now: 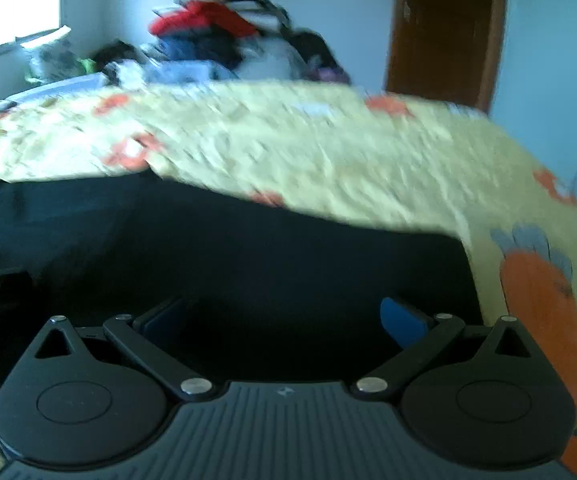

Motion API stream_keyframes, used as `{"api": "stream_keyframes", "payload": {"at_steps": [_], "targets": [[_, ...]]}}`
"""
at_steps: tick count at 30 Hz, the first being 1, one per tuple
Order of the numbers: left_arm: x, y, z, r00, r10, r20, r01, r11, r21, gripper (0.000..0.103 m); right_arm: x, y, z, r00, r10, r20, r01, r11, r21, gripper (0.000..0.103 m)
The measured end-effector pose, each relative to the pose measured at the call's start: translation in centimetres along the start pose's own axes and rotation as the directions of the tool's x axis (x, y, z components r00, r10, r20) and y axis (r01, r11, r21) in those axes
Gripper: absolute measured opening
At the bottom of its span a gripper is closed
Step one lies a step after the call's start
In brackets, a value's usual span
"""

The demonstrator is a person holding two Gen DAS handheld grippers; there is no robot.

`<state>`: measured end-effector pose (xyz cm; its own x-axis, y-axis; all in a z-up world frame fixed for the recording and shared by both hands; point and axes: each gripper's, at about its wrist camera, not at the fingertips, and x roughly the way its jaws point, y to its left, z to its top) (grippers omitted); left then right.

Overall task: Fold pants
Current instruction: 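Grasp the black trousers' edge with the right tool while the left tool grasps beside it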

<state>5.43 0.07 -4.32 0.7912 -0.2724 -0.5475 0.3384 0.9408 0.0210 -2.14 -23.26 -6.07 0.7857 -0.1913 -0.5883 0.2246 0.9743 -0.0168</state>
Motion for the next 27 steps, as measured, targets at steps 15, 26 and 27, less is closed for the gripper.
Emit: {"api": "stream_keyframes", "payload": {"at_steps": [15, 26, 27], "targets": [[-0.7, 16.3, 0.4, 0.972, 0.195, -0.131, -0.229, 0.911, -0.344, 0.103, -3.2, 11.6, 1.9, 0.987, 0.044, 0.154, 0.017, 0.926, -0.376, 0.103], [-3.4, 23.8, -0.6, 0.974, 0.091, -0.208, -0.189, 0.835, -0.518, 0.102, -3.9, 29.0, -2.8, 0.929, 0.354, 0.105, -0.123, 0.565, -0.816, 0.07], [-3.0, 23.9, -0.7, 0.976, 0.065, -0.208, -0.167, 0.836, -0.523, 0.102, -3.4, 29.9, -3.3, 0.933, 0.345, 0.1, -0.105, 0.528, -0.843, 0.062]]}}
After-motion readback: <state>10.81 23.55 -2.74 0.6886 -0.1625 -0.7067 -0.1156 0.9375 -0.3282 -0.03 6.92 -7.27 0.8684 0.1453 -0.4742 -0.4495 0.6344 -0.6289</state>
